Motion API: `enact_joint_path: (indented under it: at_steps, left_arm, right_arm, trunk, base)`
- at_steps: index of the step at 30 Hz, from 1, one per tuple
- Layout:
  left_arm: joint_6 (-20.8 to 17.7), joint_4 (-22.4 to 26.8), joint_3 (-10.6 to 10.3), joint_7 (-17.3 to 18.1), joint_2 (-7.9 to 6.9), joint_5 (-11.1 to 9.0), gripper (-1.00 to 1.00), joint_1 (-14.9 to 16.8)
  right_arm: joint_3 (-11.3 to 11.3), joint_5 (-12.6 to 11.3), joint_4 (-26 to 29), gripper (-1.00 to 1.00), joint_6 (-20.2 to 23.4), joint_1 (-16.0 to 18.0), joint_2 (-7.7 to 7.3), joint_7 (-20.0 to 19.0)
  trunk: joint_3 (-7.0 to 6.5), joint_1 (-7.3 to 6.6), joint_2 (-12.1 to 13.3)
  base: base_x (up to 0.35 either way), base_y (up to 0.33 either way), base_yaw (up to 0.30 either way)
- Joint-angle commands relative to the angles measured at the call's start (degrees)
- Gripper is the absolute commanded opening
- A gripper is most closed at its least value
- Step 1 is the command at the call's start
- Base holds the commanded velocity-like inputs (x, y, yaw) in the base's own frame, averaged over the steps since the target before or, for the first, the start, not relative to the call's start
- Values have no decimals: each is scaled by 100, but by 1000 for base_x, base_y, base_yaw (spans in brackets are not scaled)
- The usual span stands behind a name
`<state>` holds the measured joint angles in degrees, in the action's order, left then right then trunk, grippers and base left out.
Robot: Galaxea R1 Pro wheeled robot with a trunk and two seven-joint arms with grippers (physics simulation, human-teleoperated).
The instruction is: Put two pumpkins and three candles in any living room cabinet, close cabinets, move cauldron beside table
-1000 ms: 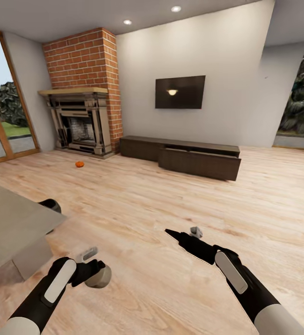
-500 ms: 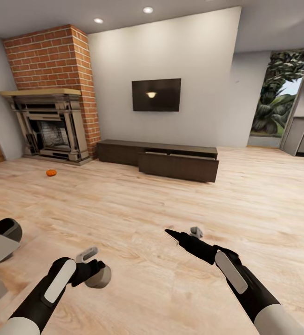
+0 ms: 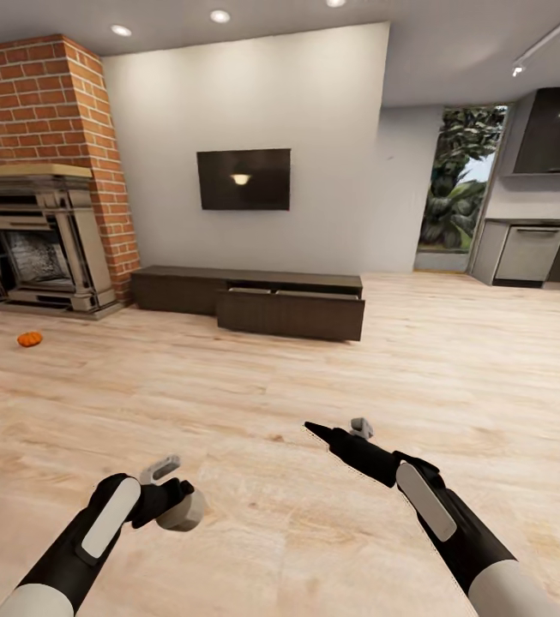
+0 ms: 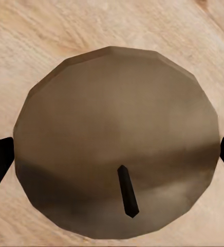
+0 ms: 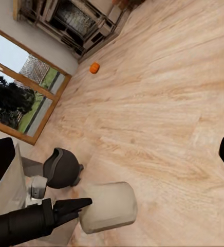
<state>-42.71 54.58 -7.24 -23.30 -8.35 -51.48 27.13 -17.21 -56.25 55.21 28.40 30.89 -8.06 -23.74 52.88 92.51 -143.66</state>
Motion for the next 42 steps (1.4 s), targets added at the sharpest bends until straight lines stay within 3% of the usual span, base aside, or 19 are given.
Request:
enact_joint_path:
  at_steps: [1, 10, 17, 42]
  left_arm:
    - [-1, 12, -16, -61, -8, -64, -100, 3]
    - [-1, 9, -52, -61, -4, -64, -100, 3]
    - [-1, 9, -58, -61, 0, -64, -100, 3]
    - [-1, 10, -58, -61, -9, -64, -100, 3]
  right_arm:
    - [-11, -35, -1, 100, 17, 5, -3, 1]
    - [28, -40, 2, 100, 17, 5, -42, -11]
    - [184, -44, -99, 100, 17, 5, -30, -18]
    - [200, -42, -116, 100, 17, 5, -44, -3]
  trunk:
    - [0, 2, -3]
    - [-14, 2, -3]
    - [-2, 2, -3]
    - [13, 2, -3]
  base:
    - [304, -145, -204]
    - [304, -145, -56]
    - [304, -144, -22]
    - [305, -111, -10]
